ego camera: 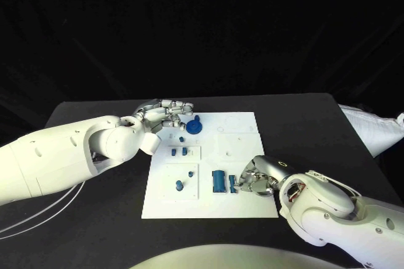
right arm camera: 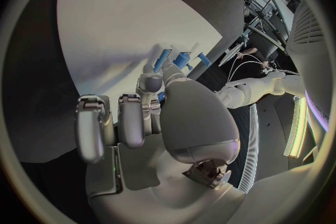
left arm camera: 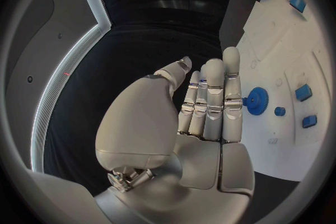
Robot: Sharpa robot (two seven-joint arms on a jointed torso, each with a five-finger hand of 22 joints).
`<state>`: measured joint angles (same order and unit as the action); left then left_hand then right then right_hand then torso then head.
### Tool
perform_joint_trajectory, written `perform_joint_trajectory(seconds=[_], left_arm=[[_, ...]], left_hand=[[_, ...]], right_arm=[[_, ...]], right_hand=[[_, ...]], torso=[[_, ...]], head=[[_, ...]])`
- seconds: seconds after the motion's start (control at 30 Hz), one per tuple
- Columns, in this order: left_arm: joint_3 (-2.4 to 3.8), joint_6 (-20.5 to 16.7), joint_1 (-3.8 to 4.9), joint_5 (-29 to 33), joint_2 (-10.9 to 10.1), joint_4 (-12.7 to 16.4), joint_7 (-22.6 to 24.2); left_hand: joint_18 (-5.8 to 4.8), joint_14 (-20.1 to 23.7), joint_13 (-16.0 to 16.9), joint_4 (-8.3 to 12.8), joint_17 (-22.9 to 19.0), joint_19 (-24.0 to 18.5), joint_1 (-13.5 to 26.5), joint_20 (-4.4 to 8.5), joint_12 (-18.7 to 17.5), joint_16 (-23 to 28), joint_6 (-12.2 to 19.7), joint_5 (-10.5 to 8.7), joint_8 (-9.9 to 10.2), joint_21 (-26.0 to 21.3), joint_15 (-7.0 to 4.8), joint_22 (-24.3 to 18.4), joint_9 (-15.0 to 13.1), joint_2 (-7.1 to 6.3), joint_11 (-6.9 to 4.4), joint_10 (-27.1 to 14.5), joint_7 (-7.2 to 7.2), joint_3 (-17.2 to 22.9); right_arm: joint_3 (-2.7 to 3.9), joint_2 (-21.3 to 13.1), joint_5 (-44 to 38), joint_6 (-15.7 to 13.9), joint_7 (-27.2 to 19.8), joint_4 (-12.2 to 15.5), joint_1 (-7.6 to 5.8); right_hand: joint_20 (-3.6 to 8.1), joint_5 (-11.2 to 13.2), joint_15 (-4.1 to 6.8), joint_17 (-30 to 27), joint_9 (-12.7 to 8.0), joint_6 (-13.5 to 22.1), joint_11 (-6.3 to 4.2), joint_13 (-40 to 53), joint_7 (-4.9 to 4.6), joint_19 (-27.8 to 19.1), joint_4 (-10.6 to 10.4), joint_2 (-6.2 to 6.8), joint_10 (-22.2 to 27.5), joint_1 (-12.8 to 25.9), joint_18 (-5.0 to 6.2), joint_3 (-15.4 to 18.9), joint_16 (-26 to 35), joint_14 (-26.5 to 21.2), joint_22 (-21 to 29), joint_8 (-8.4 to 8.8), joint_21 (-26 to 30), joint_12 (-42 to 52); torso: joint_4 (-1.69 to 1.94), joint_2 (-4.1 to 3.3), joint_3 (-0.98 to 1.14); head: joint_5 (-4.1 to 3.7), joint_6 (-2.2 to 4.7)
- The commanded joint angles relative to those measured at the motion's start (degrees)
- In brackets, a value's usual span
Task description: Assemble the parts on the task board
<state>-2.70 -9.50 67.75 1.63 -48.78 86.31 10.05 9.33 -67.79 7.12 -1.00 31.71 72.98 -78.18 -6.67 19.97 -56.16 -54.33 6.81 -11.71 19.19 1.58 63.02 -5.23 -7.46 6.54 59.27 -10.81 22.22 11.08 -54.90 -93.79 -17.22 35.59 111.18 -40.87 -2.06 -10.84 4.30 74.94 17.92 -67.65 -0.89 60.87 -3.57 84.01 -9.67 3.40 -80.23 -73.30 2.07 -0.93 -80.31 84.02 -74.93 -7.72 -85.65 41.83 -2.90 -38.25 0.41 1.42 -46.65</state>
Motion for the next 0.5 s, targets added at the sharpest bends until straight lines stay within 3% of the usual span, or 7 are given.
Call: perform_joint_trajectory(seconds=[0.03, 0.17, 0.23, 0.33, 0.37, 0.43, 0.5], left_arm=[[0.03, 0.94, -0.05, -0.25, 0.04, 0.03, 0.5], [0.03, 0.5, -0.26, -0.18, 0.05, -0.13, 1.17], [0.02, -0.07, -0.51, 0.37, 0.14, -0.32, 1.74], [0.02, -0.82, -0.94, 1.52, 0.29, -0.72, 2.38], [0.02, -1.24, -1.08, 2.0, 0.35, -0.89, 2.68], [0.01, -2.15, -1.35, 3.1, 0.48, -1.39, 3.41], [0.01, -3.22, -1.58, 4.24, 0.64, -2.24, 4.42]], left_hand=[[1.02, 0.48, -0.06, 0.0, -0.07, 0.01, -0.11, -0.39, 0.28, -0.3, 0.48, 0.31, -0.26, -0.36, -0.04, -0.07, 0.06, 0.3, -0.07, -0.37, -0.07, -0.16], [1.02, 0.48, -0.06, 0.01, -0.07, 0.01, -0.12, -0.39, 0.29, -0.31, 0.48, 0.32, -0.27, -0.37, -0.04, -0.07, 0.07, 0.3, -0.07, -0.38, -0.07, -0.16], [1.02, 0.5, -0.06, -0.03, -0.09, 0.01, -0.11, -0.4, 0.35, -0.32, 0.47, 0.31, -0.32, -0.38, -0.04, -0.09, 0.07, 0.35, -0.07, -0.38, -0.06, -0.18], [1.01, 0.54, -0.04, -0.15, -0.14, 0.0, 0.02, -0.41, 0.49, -0.32, 0.36, 0.3, -0.45, -0.42, -0.03, -0.13, 0.05, 0.43, -0.11, -0.28, 0.02, -0.25], [1.02, 0.58, -0.03, -0.2, -0.17, -0.02, 0.05, -0.41, 0.57, -0.3, 0.29, 0.29, -0.53, -0.45, -0.04, -0.16, 0.04, 0.47, -0.15, -0.23, 0.08, -0.28], [1.07, 1.3, -0.06, -0.28, -0.57, -0.5, 0.05, -0.37, 0.79, 0.33, -0.04, 0.28, -0.89, -0.88, -0.14, -0.45, -0.01, 0.56, -0.32, -0.2, 0.37, -0.36], [1.14, 3.06, -0.22, -0.36, -1.78, -2.01, -0.08, -0.31, 0.88, 2.59, -0.39, 0.2, -1.29, -2.2, -0.21, -1.34, 0.0, 0.73, -0.58, -0.26, 0.75, -0.34]], right_arm=[[0.02, 0.02, 1.73, -7.02, -2.23, -0.29, 0.03], [0.41, -0.14, 10.03, -12.41, -7.78, -1.59, -0.08], [0.64, -0.26, 20.99, -14.69, -13.95, -3.49, -0.79], [0.81, -0.3, 36.0, -15.14, -23.29, -6.78, -2.29], [0.84, -0.24, 40.37, -14.99, -26.49, -8.0, -2.84], [0.89, 0.09, 48.61, -14.68, -32.38, -10.65, -4.05], [0.91, 0.82, 56.4, -13.68, -37.67, -13.67, -5.36]], right_hand=[[-0.01, -0.15, 0.05, 0.68, -0.3, 1.34, 0.23, -1.61, -0.31, 1.0, 0.08, 0.15, 1.18, -0.72, -0.23, 0.14, 1.1, 3.16, -9.3, 0.7, 0.77, -2.76], [-0.4, -1.98, -0.49, -1.88, -0.77, 3.22, 0.88, -3.77, -1.14, -0.74, -0.37, 0.39, 2.65, -1.31, 0.38, 0.36, 3.26, 2.54, -7.32, 1.82, 2.6, -6.35], [-0.68, -3.01, -0.75, -3.4, -0.98, 3.96, 1.19, -5.03, -1.49, -2.0, -0.37, 0.35, 3.47, -2.31, 0.82, 0.25, 4.63, 2.15, -5.87, 2.3, 3.98, -8.32], [-1.11, -4.09, -1.18, -7.72, -1.45, 5.28, 1.76, -9.44, -2.09, -4.79, 0.11, 0.02, 6.03, -4.2, 1.8, -0.16, 8.53, 1.07, -2.53, 3.1, 7.24, -15.07], [-1.28, -4.18, -1.35, -10.57, -1.66, 5.77, 1.95, -10.51, -2.32, -6.59, 0.21, -0.04, 6.91, -4.7, 2.42, -0.24, 11.17, 0.26, -0.35, 3.38, 9.37, -16.48], [-1.55, -4.12, -1.76, -16.96, -2.17, 6.8, 2.34, -12.7, -2.89, -10.51, 0.62, -0.56, 8.3, -6.19, 3.76, -0.91, 17.52, -1.76, 4.6, 3.84, 14.43, -18.78], [-2.11, -3.86, -2.33, -30.47, -2.79, 7.66, 3.07, -16.86, -3.46, -18.37, 1.0, -0.71, 10.29, -7.73, 6.22, -1.8, 31.7, -6.43, 14.93, 4.03, 25.36, -22.91]], torso=[[0.09, 0.02, 0.0], [-0.04, 0.28, -0.08], [-0.04, 0.62, -0.27], [-0.08, 1.36, -0.57], [-0.05, 1.58, -0.67], [-0.12, 2.22, -0.94], [-0.24, 2.85, -1.18]], head=[[0.0, 0.18], [0.21, 0.79], [0.07, 1.47], [-0.05, 2.44], [-0.2, 3.11], [-0.46, 3.69], [-0.58, 4.14]])
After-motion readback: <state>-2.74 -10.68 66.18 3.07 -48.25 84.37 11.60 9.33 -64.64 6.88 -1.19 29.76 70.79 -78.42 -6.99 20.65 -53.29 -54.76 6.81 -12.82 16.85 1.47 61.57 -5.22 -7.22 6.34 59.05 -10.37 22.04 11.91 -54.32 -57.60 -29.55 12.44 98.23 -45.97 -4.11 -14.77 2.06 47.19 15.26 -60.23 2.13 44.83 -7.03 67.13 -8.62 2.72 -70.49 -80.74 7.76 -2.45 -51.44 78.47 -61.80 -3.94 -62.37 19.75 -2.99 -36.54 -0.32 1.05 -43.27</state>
